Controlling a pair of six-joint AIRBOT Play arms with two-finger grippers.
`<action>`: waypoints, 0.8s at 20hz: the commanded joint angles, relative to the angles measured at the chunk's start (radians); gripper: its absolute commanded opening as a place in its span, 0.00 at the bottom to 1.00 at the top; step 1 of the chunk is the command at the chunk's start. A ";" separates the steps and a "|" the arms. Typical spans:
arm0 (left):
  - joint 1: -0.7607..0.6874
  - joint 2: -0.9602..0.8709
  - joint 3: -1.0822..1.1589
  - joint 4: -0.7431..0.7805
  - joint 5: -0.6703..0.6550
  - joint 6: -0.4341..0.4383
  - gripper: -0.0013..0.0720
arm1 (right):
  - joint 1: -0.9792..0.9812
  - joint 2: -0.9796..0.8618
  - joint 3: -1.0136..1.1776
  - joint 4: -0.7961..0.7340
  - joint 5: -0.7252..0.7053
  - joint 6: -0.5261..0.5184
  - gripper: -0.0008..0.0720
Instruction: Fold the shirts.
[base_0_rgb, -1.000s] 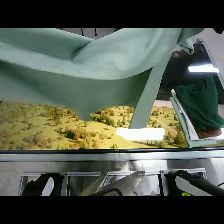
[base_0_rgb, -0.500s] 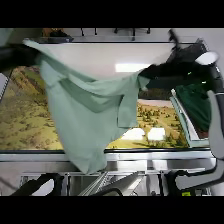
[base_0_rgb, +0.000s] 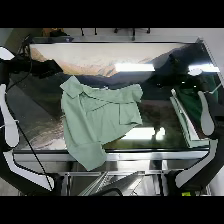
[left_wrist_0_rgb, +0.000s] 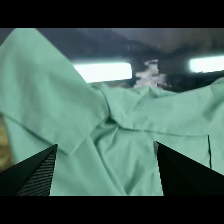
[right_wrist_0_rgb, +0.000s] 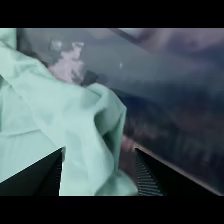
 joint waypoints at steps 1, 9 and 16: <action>0.087 0.060 -0.100 0.005 -0.243 -0.090 0.93 | -0.062 0.049 -0.003 -0.140 0.177 0.079 0.70; 0.203 0.617 -1.187 0.143 -0.114 -0.088 0.93 | -0.063 0.130 -0.372 -0.151 0.274 0.053 0.70; 0.196 0.787 -1.611 -0.002 0.231 0.045 0.93 | -0.061 0.131 -0.466 -0.079 0.285 0.014 0.70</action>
